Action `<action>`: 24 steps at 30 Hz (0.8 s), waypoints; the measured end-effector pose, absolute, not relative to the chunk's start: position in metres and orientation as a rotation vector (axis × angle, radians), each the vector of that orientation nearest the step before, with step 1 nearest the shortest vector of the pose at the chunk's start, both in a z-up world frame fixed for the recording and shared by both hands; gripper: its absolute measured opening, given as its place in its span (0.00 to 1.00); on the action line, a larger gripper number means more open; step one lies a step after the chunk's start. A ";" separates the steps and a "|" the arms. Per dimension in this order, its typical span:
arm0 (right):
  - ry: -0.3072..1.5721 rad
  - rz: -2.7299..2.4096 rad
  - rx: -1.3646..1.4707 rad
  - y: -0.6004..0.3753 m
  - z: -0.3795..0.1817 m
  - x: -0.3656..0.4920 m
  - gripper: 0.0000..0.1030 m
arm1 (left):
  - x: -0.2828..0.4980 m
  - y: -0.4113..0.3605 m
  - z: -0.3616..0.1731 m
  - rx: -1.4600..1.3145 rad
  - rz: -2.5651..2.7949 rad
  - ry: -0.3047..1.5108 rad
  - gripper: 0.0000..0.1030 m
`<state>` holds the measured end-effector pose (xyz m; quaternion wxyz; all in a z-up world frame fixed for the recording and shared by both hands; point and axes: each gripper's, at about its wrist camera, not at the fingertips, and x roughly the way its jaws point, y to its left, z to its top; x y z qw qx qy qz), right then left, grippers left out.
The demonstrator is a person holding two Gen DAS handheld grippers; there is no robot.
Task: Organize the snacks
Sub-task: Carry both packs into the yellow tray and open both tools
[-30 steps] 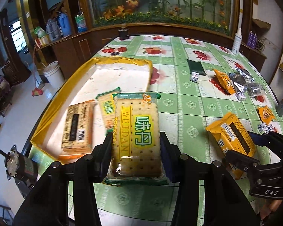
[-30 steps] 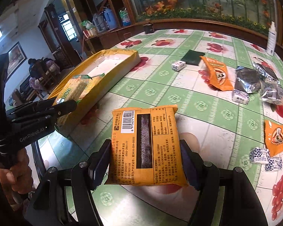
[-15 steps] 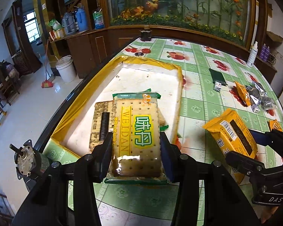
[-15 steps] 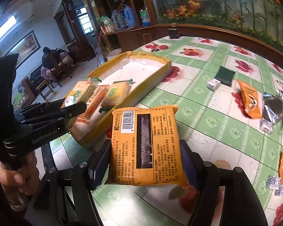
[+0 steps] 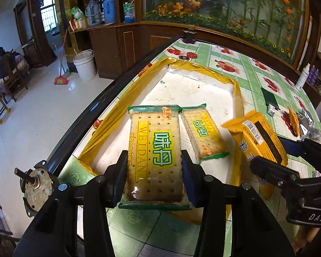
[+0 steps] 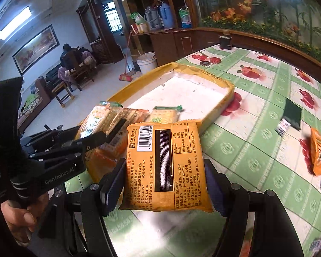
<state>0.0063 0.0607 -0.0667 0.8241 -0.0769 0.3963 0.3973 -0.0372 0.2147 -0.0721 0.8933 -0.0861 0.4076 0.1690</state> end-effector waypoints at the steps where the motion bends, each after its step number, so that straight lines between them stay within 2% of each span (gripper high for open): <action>1: 0.844 0.847 -0.162 0.065 -0.066 0.010 0.69 | -0.035 0.218 -0.072 -0.188 0.352 0.847 0.44; 12: 0.856 0.850 -0.161 0.123 -0.068 0.058 0.69 | -0.011 0.236 -0.080 -0.237 0.353 0.873 0.44; 24: 0.884 0.824 -0.140 0.137 -0.086 0.089 0.69 | 0.005 0.236 -0.096 -0.193 0.362 0.918 0.44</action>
